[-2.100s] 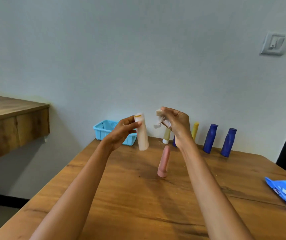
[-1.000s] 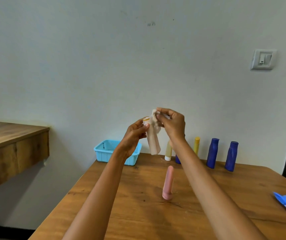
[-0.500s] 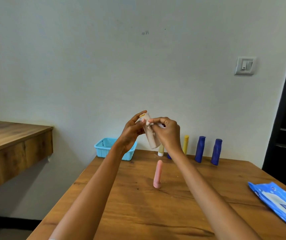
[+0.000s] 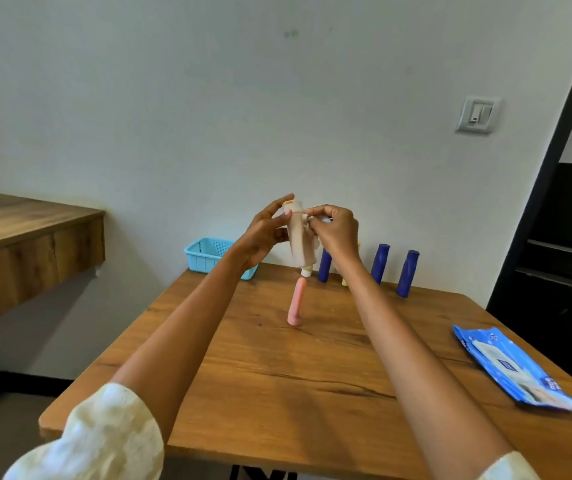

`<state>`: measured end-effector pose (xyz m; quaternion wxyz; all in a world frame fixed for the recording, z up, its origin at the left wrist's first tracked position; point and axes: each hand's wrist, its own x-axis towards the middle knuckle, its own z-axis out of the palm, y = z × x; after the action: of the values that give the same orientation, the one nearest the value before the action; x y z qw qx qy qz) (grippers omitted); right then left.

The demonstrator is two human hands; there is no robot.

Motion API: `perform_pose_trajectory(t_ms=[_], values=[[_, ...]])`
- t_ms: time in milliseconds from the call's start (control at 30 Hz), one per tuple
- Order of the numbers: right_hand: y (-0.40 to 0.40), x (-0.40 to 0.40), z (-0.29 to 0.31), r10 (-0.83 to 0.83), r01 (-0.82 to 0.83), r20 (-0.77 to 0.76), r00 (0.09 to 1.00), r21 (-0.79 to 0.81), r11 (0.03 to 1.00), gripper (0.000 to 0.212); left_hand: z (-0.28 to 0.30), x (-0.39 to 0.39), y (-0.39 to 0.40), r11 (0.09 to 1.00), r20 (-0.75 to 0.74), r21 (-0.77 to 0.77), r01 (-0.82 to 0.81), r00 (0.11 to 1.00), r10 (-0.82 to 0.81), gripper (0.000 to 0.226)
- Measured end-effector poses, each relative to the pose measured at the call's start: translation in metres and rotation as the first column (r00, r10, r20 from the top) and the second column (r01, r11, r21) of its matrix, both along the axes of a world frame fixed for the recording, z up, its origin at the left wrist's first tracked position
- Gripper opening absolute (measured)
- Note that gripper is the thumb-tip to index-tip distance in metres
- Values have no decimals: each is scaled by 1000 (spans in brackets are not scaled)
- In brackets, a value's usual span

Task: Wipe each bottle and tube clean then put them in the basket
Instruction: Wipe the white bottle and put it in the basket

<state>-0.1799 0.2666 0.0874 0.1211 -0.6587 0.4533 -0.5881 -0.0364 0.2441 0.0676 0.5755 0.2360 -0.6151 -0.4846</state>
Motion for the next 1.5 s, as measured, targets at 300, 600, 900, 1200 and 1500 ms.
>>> perform_pose_trajectory(t_ms=[300,600,900,1200,1500], values=[[9,-5,-6,20,-26,-94,995,-66,997,13,3,7,7,999,-39,8,38,999,-37,43],[18,11,-12,73,-85,-105,992,-116,990,20,6,14,8,1000,-83,9,8,997,-8,38],[14,11,-10,80,-79,6,997,-86,993,38,6,5,3,998,-74,22,-54,996,56,37],[5,11,5,67,-58,140,988,-65,996,19,27,9,3,1000,-36,-9,-15,999,15,36],[0,5,-1,57,-54,137,989,-28,998,18,25,12,-5,1000,-38,-22,-22,999,21,34]])
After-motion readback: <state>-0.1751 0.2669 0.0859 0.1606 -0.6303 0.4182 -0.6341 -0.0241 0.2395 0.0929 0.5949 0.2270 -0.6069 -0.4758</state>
